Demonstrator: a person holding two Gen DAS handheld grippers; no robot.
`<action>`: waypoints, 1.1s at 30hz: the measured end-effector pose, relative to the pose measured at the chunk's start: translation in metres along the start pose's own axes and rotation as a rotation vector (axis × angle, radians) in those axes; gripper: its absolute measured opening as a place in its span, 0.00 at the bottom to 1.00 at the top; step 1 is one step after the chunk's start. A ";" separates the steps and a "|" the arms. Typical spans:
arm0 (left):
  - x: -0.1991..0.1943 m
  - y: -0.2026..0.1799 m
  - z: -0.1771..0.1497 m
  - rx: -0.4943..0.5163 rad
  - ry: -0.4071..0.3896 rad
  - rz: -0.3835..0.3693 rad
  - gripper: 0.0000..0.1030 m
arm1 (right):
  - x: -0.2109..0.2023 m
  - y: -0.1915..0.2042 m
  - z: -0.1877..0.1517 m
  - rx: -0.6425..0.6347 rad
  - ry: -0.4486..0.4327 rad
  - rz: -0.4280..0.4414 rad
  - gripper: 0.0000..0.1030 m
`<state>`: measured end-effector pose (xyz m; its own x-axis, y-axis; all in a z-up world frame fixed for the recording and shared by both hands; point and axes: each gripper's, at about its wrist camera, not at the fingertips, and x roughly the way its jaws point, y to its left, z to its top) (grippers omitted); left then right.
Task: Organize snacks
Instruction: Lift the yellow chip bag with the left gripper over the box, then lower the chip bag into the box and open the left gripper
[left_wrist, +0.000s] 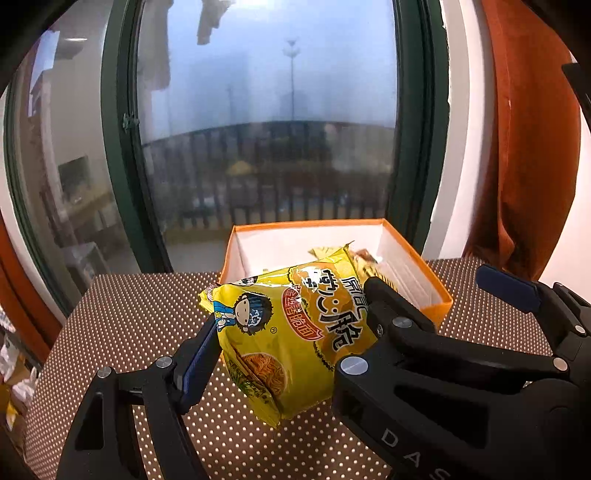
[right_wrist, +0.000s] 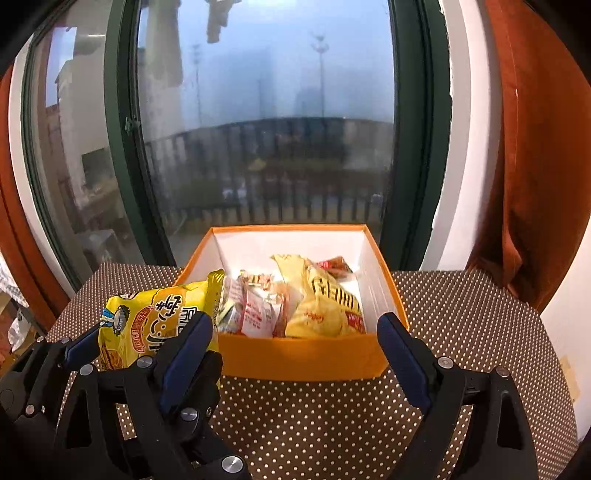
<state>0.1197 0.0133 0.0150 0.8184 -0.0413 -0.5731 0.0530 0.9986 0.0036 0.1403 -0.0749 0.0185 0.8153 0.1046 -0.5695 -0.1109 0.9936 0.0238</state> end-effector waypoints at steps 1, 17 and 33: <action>0.000 0.001 0.004 0.001 -0.005 0.002 0.78 | 0.000 0.000 0.003 -0.003 -0.004 -0.001 0.90; 0.037 -0.006 0.047 0.057 -0.042 0.115 0.78 | 0.035 -0.015 0.040 0.053 -0.044 0.116 0.91; 0.109 -0.012 0.053 0.009 0.005 0.078 0.78 | 0.107 -0.034 0.051 0.074 -0.001 0.093 0.91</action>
<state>0.2389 -0.0053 -0.0042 0.8175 0.0369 -0.5747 -0.0061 0.9984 0.0555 0.2601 -0.0956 -0.0011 0.8041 0.1967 -0.5610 -0.1442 0.9800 0.1371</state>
